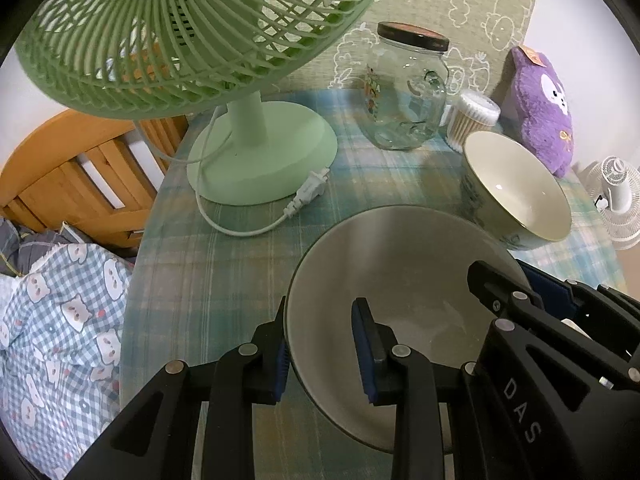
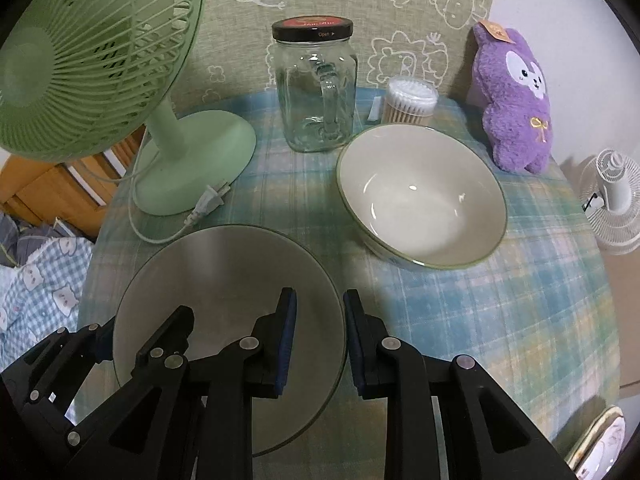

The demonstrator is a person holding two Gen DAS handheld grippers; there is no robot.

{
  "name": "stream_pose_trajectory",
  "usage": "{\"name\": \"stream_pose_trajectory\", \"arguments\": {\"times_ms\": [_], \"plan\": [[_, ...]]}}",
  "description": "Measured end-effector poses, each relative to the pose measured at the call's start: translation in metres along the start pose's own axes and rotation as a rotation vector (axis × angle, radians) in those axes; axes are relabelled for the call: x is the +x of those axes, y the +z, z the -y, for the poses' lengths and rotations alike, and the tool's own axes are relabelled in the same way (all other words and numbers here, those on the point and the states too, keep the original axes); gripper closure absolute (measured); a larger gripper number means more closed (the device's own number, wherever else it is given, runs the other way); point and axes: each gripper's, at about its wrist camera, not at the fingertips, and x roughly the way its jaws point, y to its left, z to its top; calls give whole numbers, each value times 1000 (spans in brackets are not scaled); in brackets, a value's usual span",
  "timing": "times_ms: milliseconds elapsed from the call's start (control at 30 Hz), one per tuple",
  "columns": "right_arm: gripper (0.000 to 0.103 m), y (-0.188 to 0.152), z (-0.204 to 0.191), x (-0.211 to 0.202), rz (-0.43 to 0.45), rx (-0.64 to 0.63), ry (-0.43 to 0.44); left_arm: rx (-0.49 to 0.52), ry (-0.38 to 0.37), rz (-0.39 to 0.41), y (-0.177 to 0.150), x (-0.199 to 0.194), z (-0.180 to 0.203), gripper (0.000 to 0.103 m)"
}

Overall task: Organize plates and bowls
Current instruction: 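Lift the second cream bowl with both grippers and carry it toward the plate stack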

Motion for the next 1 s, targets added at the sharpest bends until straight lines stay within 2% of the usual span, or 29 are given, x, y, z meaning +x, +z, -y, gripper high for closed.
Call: {"name": "stream_pose_trajectory", "arguments": {"times_ms": [433, 1000], "plan": [[76, -37, 13, -34, -15, -17, 8, -14, 8, -12, -34, -31, 19, 76], [76, -82, 60, -93, -16, -1, 16, -39, 10, -4, -77, -84, 70, 76]]}}
